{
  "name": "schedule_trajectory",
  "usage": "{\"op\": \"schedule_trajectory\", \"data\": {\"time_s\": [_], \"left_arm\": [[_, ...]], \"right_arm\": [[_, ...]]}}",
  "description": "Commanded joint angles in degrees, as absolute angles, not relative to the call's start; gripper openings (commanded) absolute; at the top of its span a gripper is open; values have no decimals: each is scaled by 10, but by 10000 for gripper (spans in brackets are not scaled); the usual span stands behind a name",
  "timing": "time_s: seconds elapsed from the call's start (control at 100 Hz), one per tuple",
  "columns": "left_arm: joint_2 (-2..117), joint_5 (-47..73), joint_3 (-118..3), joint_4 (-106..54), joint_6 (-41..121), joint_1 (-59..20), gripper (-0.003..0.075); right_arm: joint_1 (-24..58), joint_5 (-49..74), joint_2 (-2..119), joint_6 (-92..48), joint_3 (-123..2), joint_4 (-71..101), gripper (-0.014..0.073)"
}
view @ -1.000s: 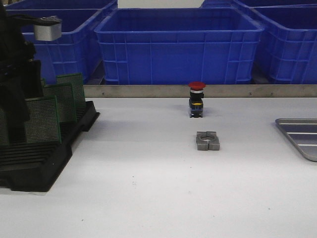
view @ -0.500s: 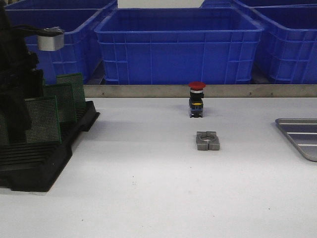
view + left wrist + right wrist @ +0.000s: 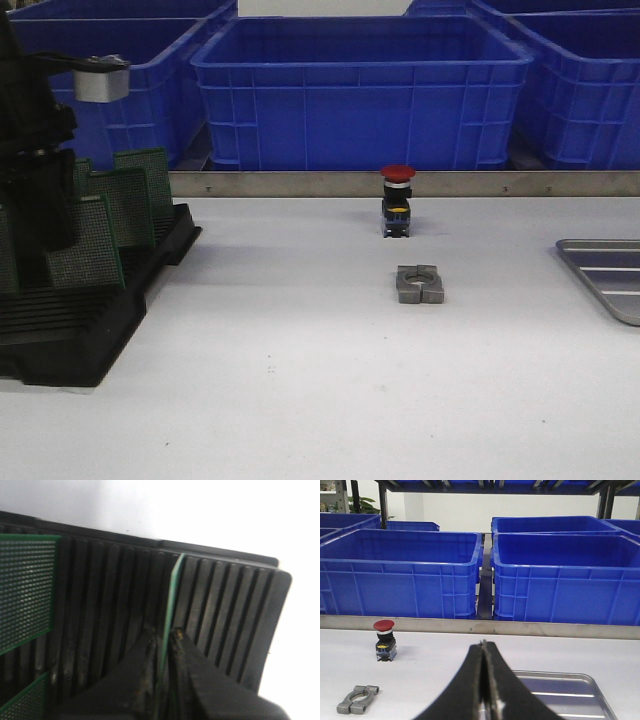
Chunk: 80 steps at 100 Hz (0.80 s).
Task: Place circuit board on tray
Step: 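Lower the left gripper onto a green circuit board in the black rack and grasp it, then lift the green board out of the rack with the left gripper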
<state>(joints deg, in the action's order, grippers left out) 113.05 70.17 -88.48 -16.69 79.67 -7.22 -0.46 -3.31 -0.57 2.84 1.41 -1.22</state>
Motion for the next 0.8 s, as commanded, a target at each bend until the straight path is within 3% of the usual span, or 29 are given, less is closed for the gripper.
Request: {"op": "schedule_trajectory", "data": {"time_s": [0.0,0.46,0.79], "left_arm": [[1104,682,-904,-186,792,-72,-18],[1097,732,-994,-225,755,-72,-18],[1031,732,-994,-356,751,-90,-18]], "right_arm": [[-2,-83,-18,29,7,-16,-68],[-2,-83,-18,29,7,-16,-68],[-2,-83,-18,29,7,-16,-68]]}}
